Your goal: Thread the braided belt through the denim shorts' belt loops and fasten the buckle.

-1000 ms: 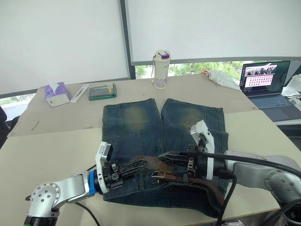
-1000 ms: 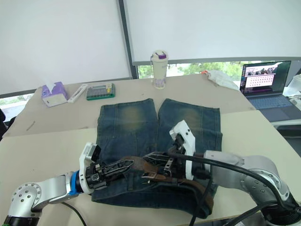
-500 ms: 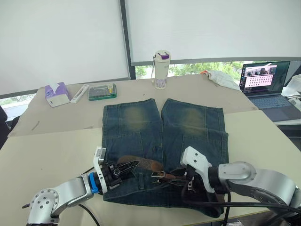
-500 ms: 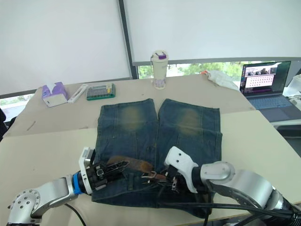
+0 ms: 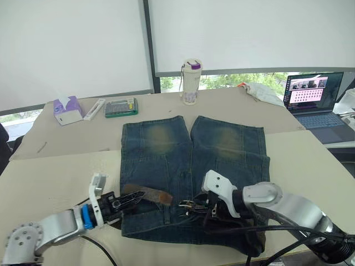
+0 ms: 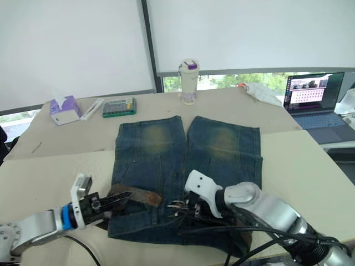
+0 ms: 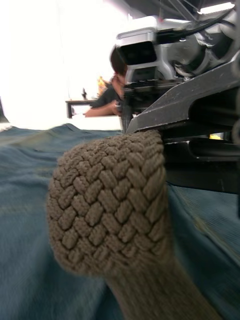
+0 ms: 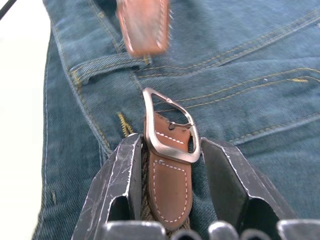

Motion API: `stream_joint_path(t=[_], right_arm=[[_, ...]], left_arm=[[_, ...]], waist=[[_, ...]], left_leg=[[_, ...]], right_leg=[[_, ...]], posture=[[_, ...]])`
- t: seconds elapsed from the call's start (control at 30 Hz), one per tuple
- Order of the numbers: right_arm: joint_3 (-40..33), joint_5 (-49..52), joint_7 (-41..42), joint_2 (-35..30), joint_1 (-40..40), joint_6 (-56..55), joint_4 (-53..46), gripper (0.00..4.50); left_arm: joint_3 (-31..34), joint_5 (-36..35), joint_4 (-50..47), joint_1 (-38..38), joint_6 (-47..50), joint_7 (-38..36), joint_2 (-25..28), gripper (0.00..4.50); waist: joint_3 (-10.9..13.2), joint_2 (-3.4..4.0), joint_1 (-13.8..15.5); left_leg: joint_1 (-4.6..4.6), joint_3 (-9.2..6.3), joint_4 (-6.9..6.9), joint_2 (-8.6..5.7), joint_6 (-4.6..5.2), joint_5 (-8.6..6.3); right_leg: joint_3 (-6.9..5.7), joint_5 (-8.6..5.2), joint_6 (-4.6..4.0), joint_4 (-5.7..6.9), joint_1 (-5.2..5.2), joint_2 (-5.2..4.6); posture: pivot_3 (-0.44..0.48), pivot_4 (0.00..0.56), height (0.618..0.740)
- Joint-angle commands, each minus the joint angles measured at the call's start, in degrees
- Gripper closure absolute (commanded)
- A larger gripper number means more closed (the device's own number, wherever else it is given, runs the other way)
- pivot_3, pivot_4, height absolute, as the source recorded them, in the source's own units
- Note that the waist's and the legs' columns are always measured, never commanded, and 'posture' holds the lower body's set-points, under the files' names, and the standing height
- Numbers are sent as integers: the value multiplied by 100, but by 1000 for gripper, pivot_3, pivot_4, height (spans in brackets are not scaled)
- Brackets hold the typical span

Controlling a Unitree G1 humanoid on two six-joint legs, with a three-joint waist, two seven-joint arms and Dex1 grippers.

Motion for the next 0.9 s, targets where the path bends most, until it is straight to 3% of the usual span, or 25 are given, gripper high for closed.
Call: stream_joint_path(t=[0.03, 0.1, 0.23, 0.33, 0.4, 0.47, 0.7, 0.9], right_arm=[[-73, -109, 830, -121, -106, -635, -110, 2440], [-120, -29, 1296, -291, -76, -678, -227, 2440], [580, -1470, 1155, -277, -125, -1313, 171, 2440], [847, -2271, 822, 2, -150, -1490, 697, 2440], [817, -2496, 684, 214, -107, -1496, 926, 2440], [682, -2621, 492, 472, -109, -1428, 1180, 2440], [64, -3093, -141, 1142, -846, -1641, 3067, 2440], [-12, -3213, 117, 1327, -1511, -2132, 4006, 2440]], left_arm=[[113, -62, 239, -98, 57, -113, 135, 4500], [64, -62, 224, -142, 15, -81, 95, 4500], [-122, 83, 147, -162, -593, 570, -150, 4500], [-215, 943, 187, -381, -1199, 869, -567, 4500], [-240, 1164, 316, -570, -1443, 1026, -897, 4500], [-375, 1847, 580, -922, -1689, 1061, -1132, 4500], [-1017, 4596, 3045, -3434, -2806, 26, -1958, 4500], [-868, 5512, 4611, -4988, -2651, -1082, -2139, 4500]], waist=[[0, 0, -5], [2, -2, -2], [0, -8, -3], [-1, -9, -5], [-10, -24, 9], [-16, -29, 10], [-32, -64, 62], [-32, -66, 10]], left_leg=[[1, 0, 0, 1, 0, 0], [1, -2, 0, 2, 0, 0], [3, -1, -1, 4, -1, 0], [4, 1, -3, 7, -11, 3], [8, 1, -4, 11, -19, 8], [6, -1, -4, 12, -23, 10], [11, 1, 2, -24, -29, 22], [-12, 23, 3, -39, -23, 42]], right_leg=[[-1, 0, 0, 0, 0, 1], [-1, 0, 0, 0, 1, 1], [0, 1, 0, 1, 2, -2], [3, 2, -3, 2, -1, -2], [2, 8, -11, 1, 5, 0], [1, 12, -18, 0, 4, 2], [-12, 29, -26, -1, 18, 4], [-15, 44, -23, -7, -8, -5]], posture=[[0, 150, 740], [0, 150, 740], [0, 150, 740], [0, 150, 740], [0, 150, 740], [0, 150, 740], [0, 150, 740], [0, 150, 740]])
